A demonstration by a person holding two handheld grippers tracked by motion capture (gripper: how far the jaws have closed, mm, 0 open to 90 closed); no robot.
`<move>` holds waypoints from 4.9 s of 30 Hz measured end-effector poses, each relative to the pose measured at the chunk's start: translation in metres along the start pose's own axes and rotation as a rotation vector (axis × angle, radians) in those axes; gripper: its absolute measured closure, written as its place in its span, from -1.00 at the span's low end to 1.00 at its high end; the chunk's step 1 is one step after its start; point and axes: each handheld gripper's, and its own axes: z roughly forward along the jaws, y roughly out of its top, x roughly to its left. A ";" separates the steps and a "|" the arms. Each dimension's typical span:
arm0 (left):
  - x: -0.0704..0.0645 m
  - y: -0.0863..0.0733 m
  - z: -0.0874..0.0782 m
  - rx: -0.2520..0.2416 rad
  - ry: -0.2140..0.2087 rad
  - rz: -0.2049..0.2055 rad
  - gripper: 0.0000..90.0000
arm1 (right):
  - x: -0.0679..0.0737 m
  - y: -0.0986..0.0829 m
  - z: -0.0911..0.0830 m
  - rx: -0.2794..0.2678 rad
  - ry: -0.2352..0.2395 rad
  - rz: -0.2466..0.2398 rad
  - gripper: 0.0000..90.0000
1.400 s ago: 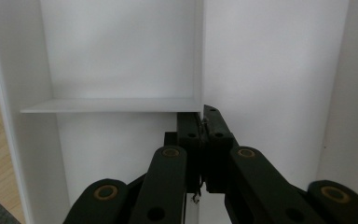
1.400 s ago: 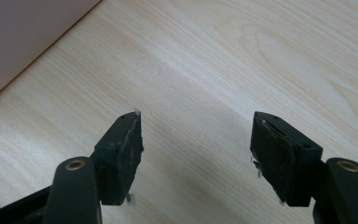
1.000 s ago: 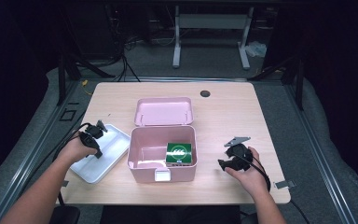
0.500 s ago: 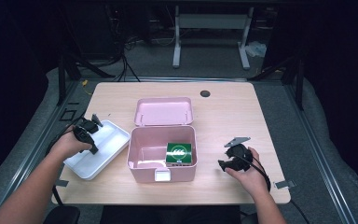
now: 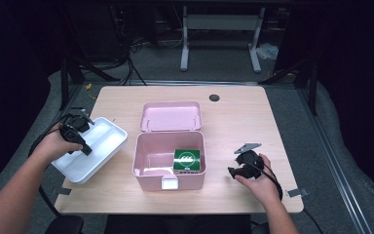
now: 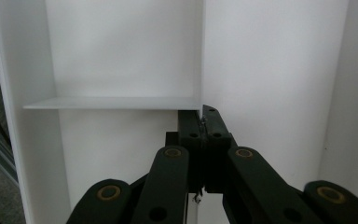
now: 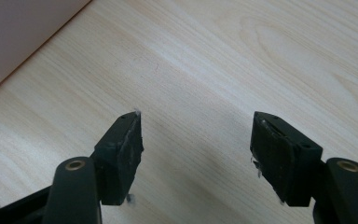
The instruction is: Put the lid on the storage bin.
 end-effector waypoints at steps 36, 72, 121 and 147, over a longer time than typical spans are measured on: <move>-0.063 0.041 -0.061 -0.021 0.030 0.287 0.98 | 0.000 -0.001 0.002 0.000 0.003 -0.001 -0.25; -0.171 0.128 -0.048 -0.021 -0.008 0.660 0.98 | -0.004 -0.004 0.003 -0.002 -0.017 -0.002 -0.25; -0.213 0.137 0.012 0.029 -0.091 0.936 0.97 | -0.004 -0.005 0.008 0.010 -0.004 -0.009 -0.24; -0.211 0.127 0.015 -0.017 -0.070 0.911 0.95 | -0.006 0.004 0.007 -0.016 0.046 0.023 -0.24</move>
